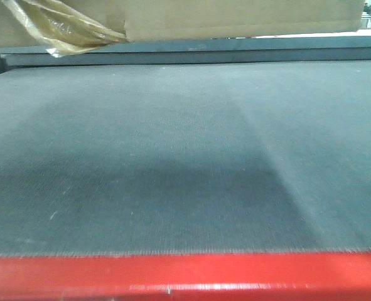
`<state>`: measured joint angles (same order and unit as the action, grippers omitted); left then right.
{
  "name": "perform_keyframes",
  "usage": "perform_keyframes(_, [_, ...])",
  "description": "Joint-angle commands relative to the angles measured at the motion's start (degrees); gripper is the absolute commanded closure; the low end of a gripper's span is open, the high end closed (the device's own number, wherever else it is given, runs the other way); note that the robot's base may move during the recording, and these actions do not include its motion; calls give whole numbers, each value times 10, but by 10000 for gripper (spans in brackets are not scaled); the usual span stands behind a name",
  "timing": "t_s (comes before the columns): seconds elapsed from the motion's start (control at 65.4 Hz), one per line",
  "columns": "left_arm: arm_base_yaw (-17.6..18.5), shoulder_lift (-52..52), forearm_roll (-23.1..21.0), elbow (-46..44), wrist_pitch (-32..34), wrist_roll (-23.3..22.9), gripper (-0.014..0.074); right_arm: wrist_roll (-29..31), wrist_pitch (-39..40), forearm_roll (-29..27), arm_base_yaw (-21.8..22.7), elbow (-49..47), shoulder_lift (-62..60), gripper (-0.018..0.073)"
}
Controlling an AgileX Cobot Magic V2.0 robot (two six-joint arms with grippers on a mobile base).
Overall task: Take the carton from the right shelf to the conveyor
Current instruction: 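Hold the carton while the base approaches the red-framed conveyor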
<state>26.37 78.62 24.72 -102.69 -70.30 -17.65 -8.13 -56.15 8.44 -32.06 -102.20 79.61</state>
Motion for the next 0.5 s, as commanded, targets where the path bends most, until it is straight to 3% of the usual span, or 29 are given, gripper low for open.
perform_keyframes(0.0, [3,-6,16,-4,14,19,613,13,26,4,0,-6,-8,617])
perform_keyframes(0.49, [3,-6,16,-4,14,19,613,13,26,4,0,-6,-8,617])
